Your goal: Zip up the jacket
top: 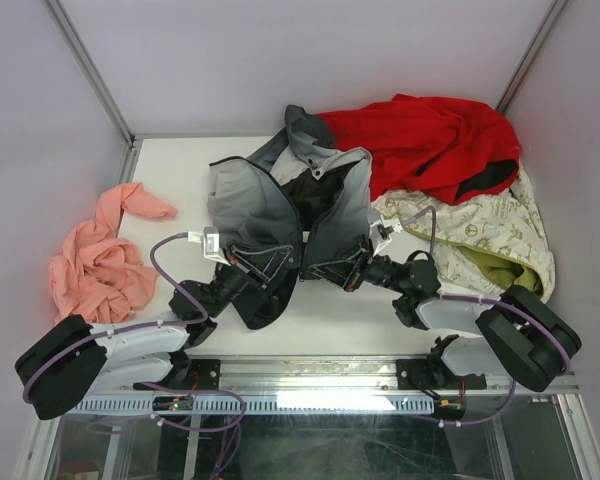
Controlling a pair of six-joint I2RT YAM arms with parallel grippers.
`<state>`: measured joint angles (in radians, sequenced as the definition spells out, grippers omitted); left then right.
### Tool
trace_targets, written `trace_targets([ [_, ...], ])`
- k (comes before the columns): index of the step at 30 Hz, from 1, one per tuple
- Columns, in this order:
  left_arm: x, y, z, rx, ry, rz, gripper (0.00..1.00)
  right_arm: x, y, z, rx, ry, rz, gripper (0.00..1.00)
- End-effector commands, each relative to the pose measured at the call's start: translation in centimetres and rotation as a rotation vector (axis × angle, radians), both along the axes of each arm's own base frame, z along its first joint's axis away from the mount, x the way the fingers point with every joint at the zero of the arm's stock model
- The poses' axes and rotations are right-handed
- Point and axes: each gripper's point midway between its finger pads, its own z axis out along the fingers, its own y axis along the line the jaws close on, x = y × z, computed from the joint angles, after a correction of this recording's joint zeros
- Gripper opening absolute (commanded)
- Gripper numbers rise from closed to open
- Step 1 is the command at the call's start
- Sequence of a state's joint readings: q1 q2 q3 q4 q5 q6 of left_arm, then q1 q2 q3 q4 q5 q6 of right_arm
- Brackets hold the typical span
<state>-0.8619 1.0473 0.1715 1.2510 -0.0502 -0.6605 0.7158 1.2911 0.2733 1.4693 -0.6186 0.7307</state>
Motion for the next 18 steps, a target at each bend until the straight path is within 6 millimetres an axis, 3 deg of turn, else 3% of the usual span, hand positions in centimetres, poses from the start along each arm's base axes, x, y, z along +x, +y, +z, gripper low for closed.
trace_targets([
  [1,-0.6,0.4,3.5,-0.080,-0.099,-0.007,0.00,-1.5,-0.9,5.3,0.153,-0.200,0.004,0.00],
  [18,-0.9,0.4,3.2,-0.080,-0.093,-0.024,0.00,-1.3,-1.3,6.5,0.188,-0.208,-0.029,0.00],
])
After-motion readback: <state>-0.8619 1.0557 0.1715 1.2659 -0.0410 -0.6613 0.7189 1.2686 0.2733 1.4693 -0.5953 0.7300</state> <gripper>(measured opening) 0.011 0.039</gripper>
